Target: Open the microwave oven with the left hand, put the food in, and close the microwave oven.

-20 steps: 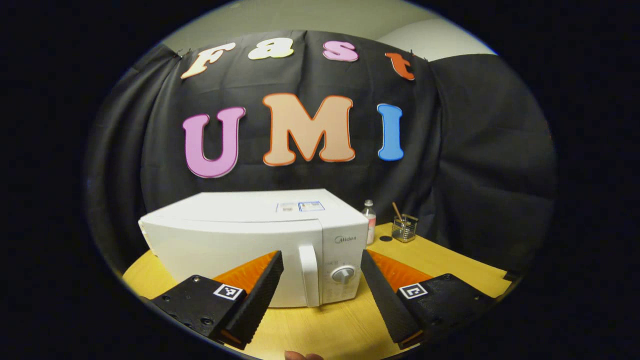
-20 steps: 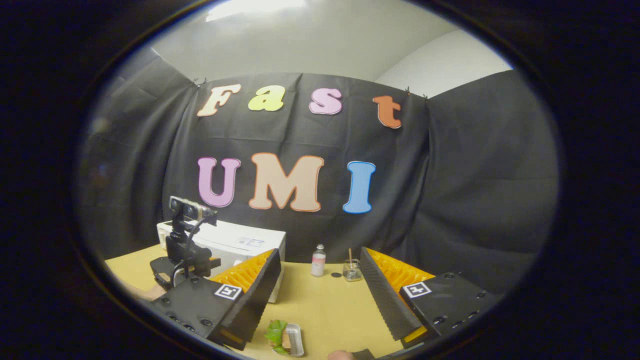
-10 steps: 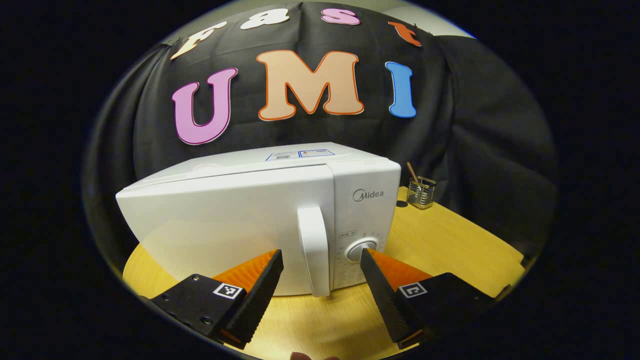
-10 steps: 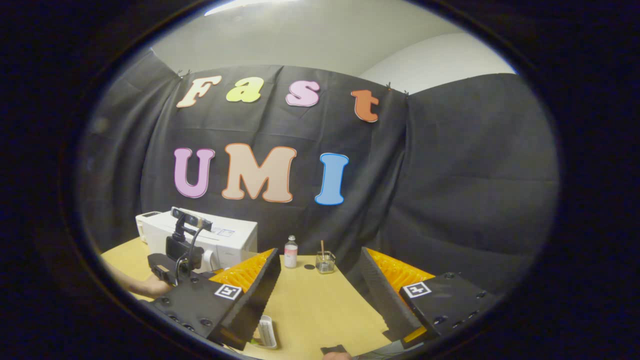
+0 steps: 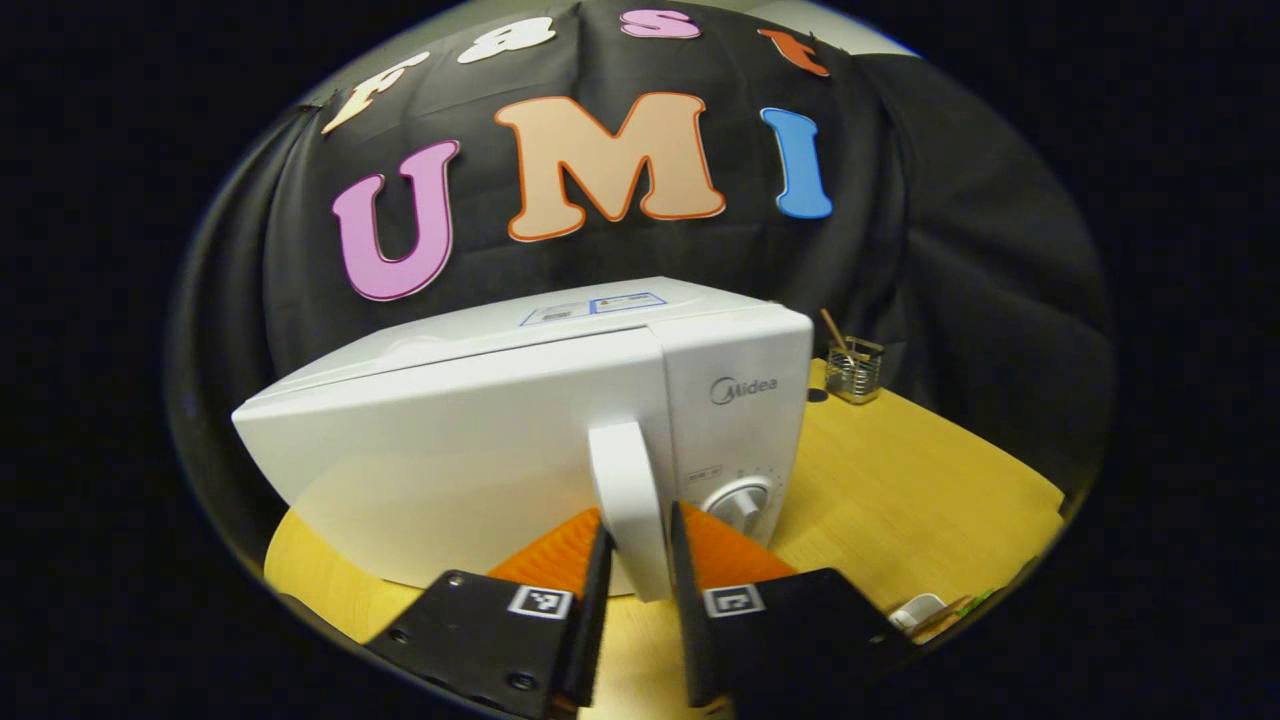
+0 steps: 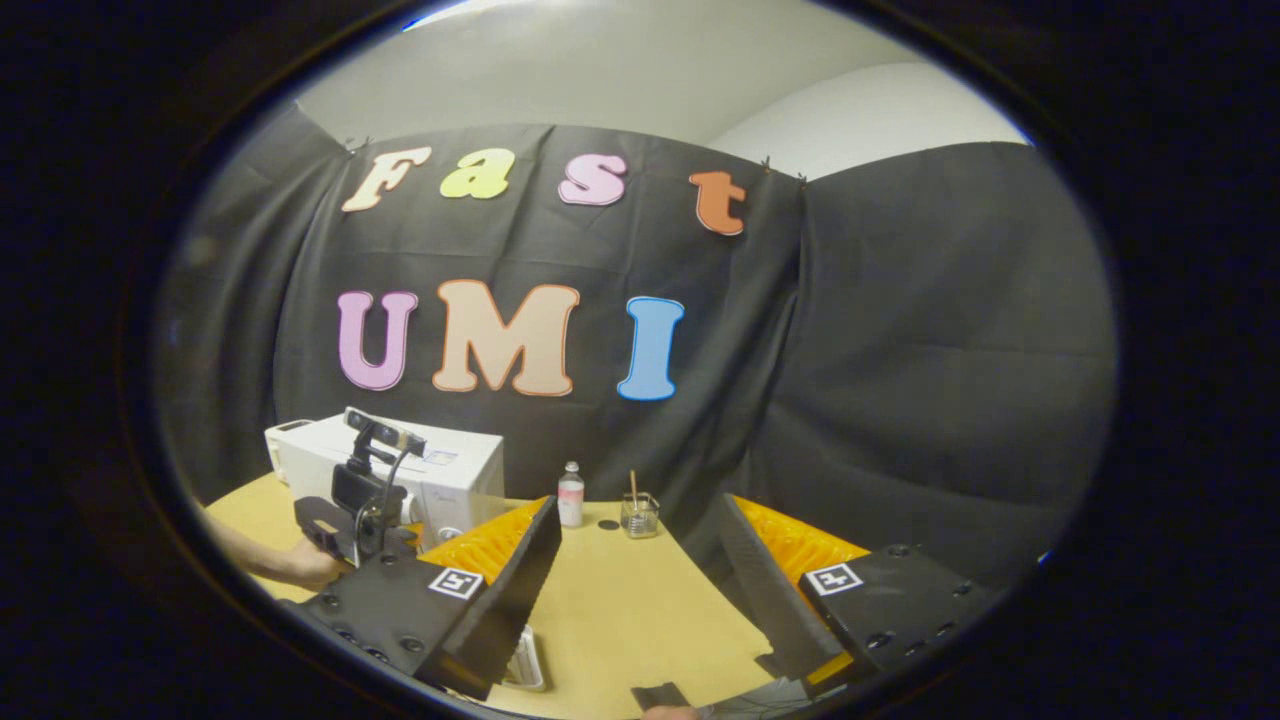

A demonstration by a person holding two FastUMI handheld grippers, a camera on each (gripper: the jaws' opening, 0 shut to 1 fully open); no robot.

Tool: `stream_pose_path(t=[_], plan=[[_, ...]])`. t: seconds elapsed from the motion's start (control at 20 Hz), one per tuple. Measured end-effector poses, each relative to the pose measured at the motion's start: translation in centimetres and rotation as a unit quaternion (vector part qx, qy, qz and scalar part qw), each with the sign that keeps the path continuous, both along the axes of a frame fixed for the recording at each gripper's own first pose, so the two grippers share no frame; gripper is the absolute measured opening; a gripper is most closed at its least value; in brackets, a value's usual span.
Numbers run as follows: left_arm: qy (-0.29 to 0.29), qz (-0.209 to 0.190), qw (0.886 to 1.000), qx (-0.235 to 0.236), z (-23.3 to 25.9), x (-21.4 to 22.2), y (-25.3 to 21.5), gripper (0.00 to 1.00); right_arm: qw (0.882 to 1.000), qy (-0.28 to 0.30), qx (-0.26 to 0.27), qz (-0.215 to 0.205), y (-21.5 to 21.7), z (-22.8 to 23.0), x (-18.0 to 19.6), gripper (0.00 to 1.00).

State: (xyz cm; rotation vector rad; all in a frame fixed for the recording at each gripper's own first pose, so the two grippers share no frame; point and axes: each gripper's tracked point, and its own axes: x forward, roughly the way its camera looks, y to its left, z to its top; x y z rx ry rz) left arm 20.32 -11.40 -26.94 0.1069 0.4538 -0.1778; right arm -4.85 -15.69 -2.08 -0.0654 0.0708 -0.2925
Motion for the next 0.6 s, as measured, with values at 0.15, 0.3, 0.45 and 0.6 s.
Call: stream_pose_path(t=[0.15,0.3,0.45,0.6], plan=[[0.003,0.008,1.0,-0.018,-0.2,0.0,0.0,0.25,1.0,0.009,0.01,0.007,0.2,-0.7,-0.2,0.97],[0.002,0.017,0.999,-0.027,-0.1,0.0,0.1,0.15,1.0,0.001,0.016,0.009,0.2,-0.5,-0.4,0.97],[0.002,0.027,0.999,-0.028,-0.1,0.0,0.0,0.03,1.0,0.002,0.014,0.013,0.6,-0.9,-0.5,0.97],[0.025,0.049,0.998,-0.043,-0.4,-2.2,0.5,0.03,1.0,0.001,0.015,0.023,1.2,-0.7,-0.5,0.97]])
